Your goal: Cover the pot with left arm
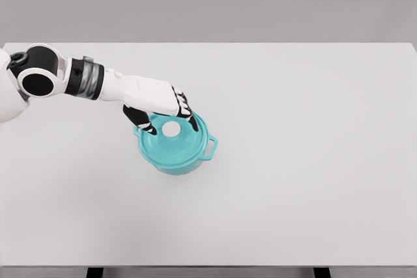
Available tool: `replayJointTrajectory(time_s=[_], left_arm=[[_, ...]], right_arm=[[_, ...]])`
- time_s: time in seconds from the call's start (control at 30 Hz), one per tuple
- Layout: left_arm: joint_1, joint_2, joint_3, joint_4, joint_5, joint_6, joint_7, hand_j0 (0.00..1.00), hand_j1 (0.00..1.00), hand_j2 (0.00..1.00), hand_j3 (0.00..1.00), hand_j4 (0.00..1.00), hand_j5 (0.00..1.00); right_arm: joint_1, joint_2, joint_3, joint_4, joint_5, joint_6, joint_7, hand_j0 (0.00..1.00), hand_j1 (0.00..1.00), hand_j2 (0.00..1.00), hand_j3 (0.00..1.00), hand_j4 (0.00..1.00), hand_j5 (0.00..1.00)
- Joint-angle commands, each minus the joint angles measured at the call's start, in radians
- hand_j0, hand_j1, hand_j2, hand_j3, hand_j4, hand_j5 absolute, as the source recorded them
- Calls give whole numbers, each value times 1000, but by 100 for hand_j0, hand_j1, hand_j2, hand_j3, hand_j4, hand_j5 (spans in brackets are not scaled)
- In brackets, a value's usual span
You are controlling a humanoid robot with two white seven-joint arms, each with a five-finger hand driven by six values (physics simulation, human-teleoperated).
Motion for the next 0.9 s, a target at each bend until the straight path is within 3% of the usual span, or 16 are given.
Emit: replayJointTrajectory(time_s=[0.0, 0.2, 0.33, 0.4, 0.5, 0.6, 0.87], left_arm=[[0, 1, 2, 0, 7, 2, 12, 100, 100, 100, 100, 100, 100], [-6, 46, 14, -25, 50, 2, 55, 100, 100, 100, 100, 100, 100], [-55, 185, 16, -121, 194, 2, 52, 100, 100, 100, 100, 100, 100], [-48, 261, 89, -141, 240, 2, 49, 100, 100, 100, 100, 100, 100], [21, 343, 161, -181, 243, 2, 51, 100, 100, 100, 100, 100, 100], [170, 376, 298, -180, 241, 2, 51, 100, 100, 100, 100, 100, 100], [227, 409, 315, -178, 231, 2, 49, 100, 100, 100, 100, 100, 100]], right_arm=[[0, 0, 0, 0, 0, 0, 0, 100, 100, 100, 100, 100, 100], [0, 0, 0, 0, 0, 0, 2, 100, 100, 100, 100, 100, 100], [0, 0, 0, 0, 0, 0, 0, 100, 100, 100, 100, 100, 100], [0, 0, 0, 0, 0, 0, 0, 100, 100, 100, 100, 100, 100], [0, 0, 0, 0, 0, 0, 2, 100, 100, 100, 100, 100, 100], [0, 0, 0, 0, 0, 0, 0, 100, 100, 100, 100, 100, 100], [0, 0, 0, 0, 0, 0, 2, 100, 100, 100, 100, 100, 100]])
